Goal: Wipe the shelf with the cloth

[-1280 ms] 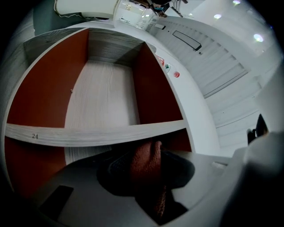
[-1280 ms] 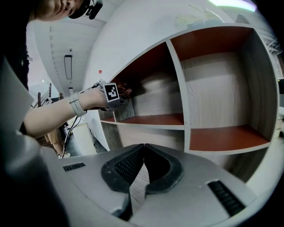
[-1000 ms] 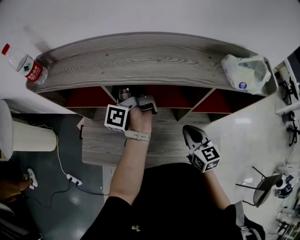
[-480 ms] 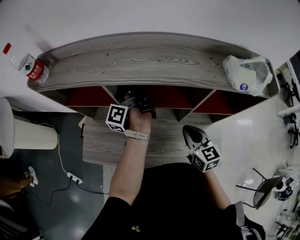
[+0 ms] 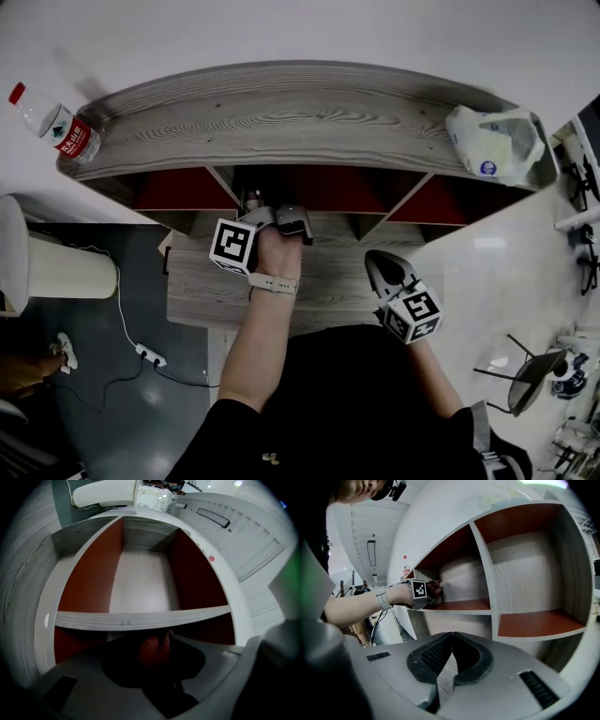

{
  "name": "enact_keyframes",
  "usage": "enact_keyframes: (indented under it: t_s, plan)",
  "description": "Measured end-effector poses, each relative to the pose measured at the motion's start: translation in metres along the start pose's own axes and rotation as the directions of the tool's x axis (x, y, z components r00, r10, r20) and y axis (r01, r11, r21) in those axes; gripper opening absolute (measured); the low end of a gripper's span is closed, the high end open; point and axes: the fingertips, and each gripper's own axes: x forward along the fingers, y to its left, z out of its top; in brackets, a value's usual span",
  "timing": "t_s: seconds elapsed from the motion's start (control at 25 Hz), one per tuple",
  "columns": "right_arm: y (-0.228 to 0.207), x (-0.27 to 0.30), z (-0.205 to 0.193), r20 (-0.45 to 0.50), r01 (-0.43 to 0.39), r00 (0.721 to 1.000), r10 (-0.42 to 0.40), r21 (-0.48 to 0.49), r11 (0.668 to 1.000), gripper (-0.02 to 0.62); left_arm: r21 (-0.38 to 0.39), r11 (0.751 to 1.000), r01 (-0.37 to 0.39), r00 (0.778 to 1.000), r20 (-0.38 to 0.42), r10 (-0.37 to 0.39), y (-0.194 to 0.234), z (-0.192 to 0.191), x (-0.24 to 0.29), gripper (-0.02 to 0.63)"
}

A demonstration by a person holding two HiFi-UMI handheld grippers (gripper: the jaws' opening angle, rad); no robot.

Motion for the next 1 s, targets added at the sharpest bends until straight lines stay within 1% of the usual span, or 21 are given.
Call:
enact_keyframes:
  t_s: [0.08, 0.16, 0.2, 0.24, 0.28, 0.32, 0.36, 0.4, 0.44, 0.48, 0.52, 0.56, 0.64, 0.8, 0.84, 0.88, 1.0]
  plan:
    - [0.001, 0.0, 0.0, 0.001, 0.001, 1.0, -0.001, 0.002, 1.0, -0.002, 0.061, 0.996, 0.071, 0.997, -0.014, -0.07, -0.022, -0.002, 0.001, 0.132]
    - [0.002, -0.001, -0.001, 0.002, 0.001, 1.0, -0.001, 0.001, 1.0, -0.002, 0.121, 0.985, 0.123, 0.992, -0.029, -0.12, -0.037, -0.005, 0.001, 0.132]
    - [0.001, -0.002, -0.001, 0.002, 0.001, 1.0, -0.001, 0.002, 1.0, -0.003, 0.158, 0.979, 0.132, 0.991, -0.04, -0.128, -0.04, -0.007, 0.0, 0.132]
    - [0.001, -0.002, -0.002, 0.001, 0.001, 1.0, -0.001, 0.002, 1.0, -0.003, 0.214, 0.968, 0.127, 0.991, -0.056, -0.118, -0.038, -0.009, -0.002, 0.132]
    - [0.001, -0.003, -0.003, 0.001, 0.002, 1.0, -0.002, 0.002, 1.0, -0.003, 0.295, 0.949, 0.111, 0.993, -0.078, -0.092, -0.035, -0.011, -0.004, 0.132]
    - [0.0, -0.003, -0.003, 0.001, 0.003, 1.0, -0.003, 0.002, 1.0, -0.002, 0.388, 0.916, 0.098, 0.993, -0.104, -0.062, -0.031, -0.015, -0.006, 0.132]
    - [0.0, -0.003, -0.003, 0.001, 0.003, 1.0, -0.003, 0.003, 1.0, -0.003, 0.484, 0.869, 0.102, 0.99, -0.135, -0.041, -0.03, -0.022, -0.006, 0.132]
    - [0.0, -0.003, -0.002, 0.002, 0.004, 1.0, -0.004, 0.003, 1.0, -0.002, 0.575, 0.81, 0.114, 0.986, -0.166, -0.021, -0.03, -0.029, -0.005, 0.132]
    - [-0.001, -0.003, -0.002, 0.003, 0.004, 1.0, -0.004, 0.004, 1.0, -0.002, 0.655, 0.745, 0.126, 0.981, -0.192, 0.002, -0.031, -0.035, -0.003, 0.132]
    - [-0.001, -0.003, -0.002, 0.003, 0.004, 1.0, -0.004, 0.004, 1.0, -0.002, 0.72, 0.68, 0.138, 0.977, -0.211, 0.024, -0.031, -0.041, 0.0, 0.132]
    - [-0.002, -0.003, -0.003, 0.002, 0.005, 1.0, -0.005, 0.005, 1.0, -0.003, 0.77, 0.621, 0.15, 0.974, -0.223, 0.042, -0.032, -0.045, 0.002, 0.132]
    - [-0.003, -0.003, -0.004, 0.001, 0.007, 1.0, -0.007, 0.006, 1.0, -0.003, 0.808, 0.567, 0.159, 0.972, -0.228, 0.052, -0.033, -0.048, 0.005, 0.132]
    - [-0.006, -0.004, -0.005, -0.001, 0.011, 1.0, -0.011, 0.01, 1.0, -0.003, 0.861, 0.477, 0.174, 0.973, -0.226, 0.052, -0.038, -0.05, 0.01, 0.132]
    - [-0.011, -0.004, -0.003, -0.001, 0.021, 1.0, -0.021, 0.015, 1.0, -0.002, 0.927, 0.319, 0.196, 0.977, -0.212, 0.015, -0.052, -0.051, 0.022, 0.132]
    - [-0.013, -0.004, -0.003, 0.0, 0.024, 1.0, -0.024, 0.016, 1.0, -0.002, 0.937, 0.288, 0.198, 0.978, -0.209, 0.009, -0.054, -0.052, 0.025, 0.132]
    - [-0.014, -0.005, -0.003, 0.0, 0.027, 1.0, -0.027, 0.016, 1.0, -0.003, 0.943, 0.266, 0.199, 0.978, -0.208, 0.005, -0.056, -0.054, 0.028, 0.132]
    - [-0.022, -0.009, -0.003, 0.0, 0.043, 0.999, -0.043, 0.017, 0.999, -0.003, 0.953, 0.226, 0.204, 0.978, -0.21, -0.001, -0.059, -0.061, 0.039, 0.132]
